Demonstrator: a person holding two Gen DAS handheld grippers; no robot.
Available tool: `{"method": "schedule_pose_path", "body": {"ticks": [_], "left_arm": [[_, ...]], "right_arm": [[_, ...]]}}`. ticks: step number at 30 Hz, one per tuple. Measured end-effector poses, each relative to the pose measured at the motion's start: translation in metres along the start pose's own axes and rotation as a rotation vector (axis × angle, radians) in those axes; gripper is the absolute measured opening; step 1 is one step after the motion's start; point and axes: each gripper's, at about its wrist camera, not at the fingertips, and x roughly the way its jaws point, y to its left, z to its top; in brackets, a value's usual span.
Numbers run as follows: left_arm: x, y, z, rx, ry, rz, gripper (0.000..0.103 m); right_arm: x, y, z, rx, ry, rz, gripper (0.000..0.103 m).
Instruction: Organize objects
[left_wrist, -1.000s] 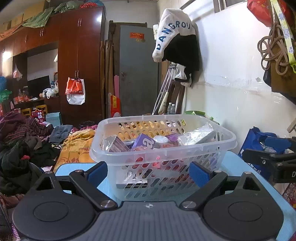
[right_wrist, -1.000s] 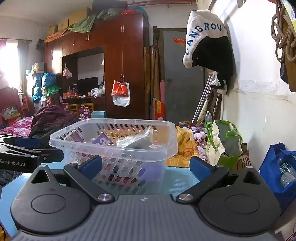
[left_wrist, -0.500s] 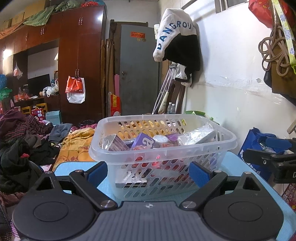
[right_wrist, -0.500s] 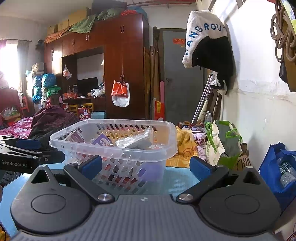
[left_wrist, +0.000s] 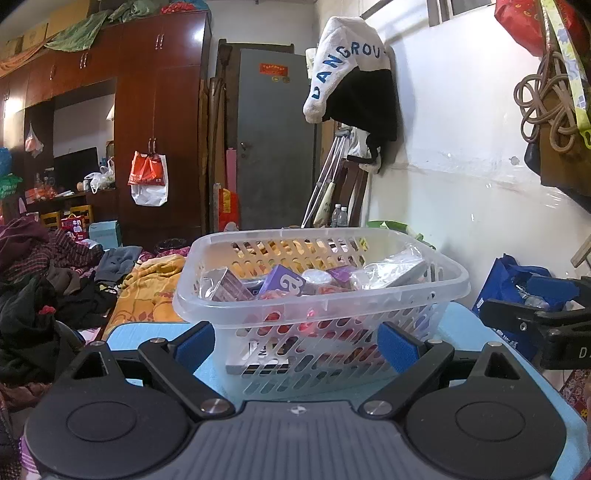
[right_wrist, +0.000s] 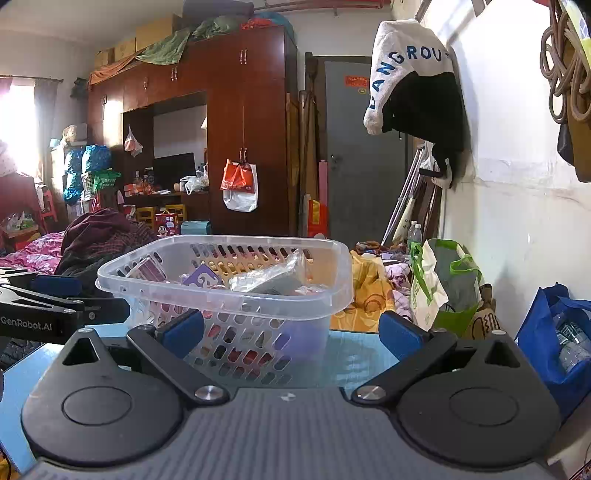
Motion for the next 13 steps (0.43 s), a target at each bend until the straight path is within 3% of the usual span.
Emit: {"method": "schedule_pose_path", "body": {"ticks": [13], "left_arm": [[-0.0011,-0.0029,-0.0033,0.022,-0.033,0.034,0.096]], "right_arm": [[0.0023,-0.0019,-0.0018,0.004,0.008,-0.001,0.103]]}}
